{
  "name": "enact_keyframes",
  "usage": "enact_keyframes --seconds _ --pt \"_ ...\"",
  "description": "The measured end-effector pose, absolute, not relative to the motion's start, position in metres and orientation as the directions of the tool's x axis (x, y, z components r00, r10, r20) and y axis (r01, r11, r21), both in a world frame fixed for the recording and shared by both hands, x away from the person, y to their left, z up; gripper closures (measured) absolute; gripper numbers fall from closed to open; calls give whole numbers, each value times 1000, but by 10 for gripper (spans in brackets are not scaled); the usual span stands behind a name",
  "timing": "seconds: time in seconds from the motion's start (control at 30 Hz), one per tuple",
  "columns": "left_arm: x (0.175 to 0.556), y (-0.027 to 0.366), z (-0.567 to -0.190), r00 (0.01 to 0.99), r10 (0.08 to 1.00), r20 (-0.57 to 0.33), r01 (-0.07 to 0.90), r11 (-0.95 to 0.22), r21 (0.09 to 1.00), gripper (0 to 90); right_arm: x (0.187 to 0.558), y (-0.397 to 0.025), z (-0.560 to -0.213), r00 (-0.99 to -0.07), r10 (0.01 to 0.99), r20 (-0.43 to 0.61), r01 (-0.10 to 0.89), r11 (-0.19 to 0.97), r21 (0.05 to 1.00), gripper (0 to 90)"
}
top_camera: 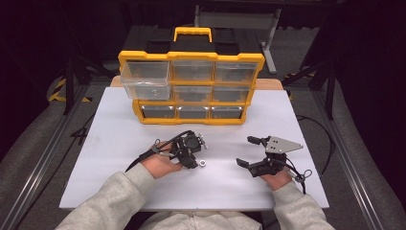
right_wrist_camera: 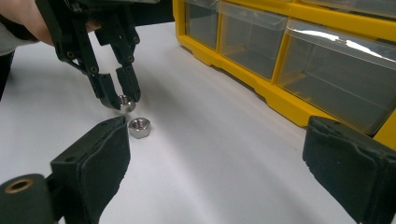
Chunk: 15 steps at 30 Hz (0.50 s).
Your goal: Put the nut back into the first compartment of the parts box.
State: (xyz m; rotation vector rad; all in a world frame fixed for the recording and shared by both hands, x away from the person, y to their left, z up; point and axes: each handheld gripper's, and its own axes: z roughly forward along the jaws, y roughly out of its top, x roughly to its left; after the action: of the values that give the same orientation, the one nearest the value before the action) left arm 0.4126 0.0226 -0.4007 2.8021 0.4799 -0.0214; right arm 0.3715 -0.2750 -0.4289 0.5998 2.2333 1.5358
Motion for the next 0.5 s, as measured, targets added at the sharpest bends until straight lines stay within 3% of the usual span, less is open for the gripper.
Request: enact_keyframes --seconds 0.5 --pt "408 35 -343 956 292 -8 281 -914 293 696 371 -276 -428 -840 540 -56 137 311 941 81"
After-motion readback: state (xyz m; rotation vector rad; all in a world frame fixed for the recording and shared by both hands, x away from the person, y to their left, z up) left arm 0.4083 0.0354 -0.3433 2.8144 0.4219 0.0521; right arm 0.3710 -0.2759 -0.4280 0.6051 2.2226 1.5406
